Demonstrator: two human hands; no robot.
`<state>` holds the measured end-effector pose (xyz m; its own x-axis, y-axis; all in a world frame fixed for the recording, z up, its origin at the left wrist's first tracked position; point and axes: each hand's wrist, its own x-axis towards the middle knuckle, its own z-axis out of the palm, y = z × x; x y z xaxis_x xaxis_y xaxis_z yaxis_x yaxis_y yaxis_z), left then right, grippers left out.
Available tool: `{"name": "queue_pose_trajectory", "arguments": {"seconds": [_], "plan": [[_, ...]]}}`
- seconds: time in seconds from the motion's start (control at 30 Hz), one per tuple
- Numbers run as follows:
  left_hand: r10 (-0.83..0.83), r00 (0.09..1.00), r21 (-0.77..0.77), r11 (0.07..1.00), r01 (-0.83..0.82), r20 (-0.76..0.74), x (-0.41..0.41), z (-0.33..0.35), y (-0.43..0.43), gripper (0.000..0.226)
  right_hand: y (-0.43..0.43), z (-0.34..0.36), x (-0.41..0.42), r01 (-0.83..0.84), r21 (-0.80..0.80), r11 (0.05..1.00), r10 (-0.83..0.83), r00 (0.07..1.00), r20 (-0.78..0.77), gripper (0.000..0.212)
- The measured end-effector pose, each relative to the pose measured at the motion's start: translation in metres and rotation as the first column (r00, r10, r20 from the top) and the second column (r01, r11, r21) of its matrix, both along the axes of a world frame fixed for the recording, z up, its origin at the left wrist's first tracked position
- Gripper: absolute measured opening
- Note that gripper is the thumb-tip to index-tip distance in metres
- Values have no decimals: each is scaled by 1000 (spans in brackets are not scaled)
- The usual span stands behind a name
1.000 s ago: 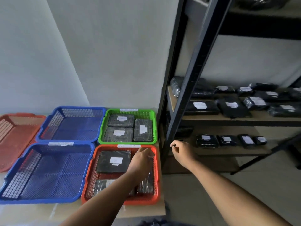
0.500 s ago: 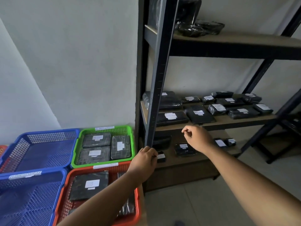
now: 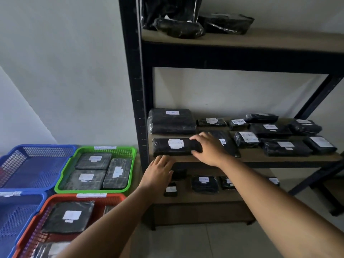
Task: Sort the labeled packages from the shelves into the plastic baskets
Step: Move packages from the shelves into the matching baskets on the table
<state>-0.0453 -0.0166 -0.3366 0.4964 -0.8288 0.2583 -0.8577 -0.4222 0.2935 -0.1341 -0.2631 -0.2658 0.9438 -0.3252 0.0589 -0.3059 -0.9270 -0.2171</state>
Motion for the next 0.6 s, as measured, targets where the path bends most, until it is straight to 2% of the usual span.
{"name": "queue_pose_trajectory", "arguments": {"seconds": [0.27, 0.43, 0.6], "plan": [[174, 985, -17, 985, -174, 5, -6, -9, -20, 41, -29, -11, 29, -155, -41, 987, 148, 980, -135, 82], [172, 985, 21, 985, -172, -7, -11, -10, -18, 47, -29, -19, 31, -160, 14, 987, 160, 985, -61, 84], [153, 988, 16, 988, -153, 27, -15, -10, -14, 56, -25, -19, 22, -135, 38, 990, 131, 988, 84, 79]]}}
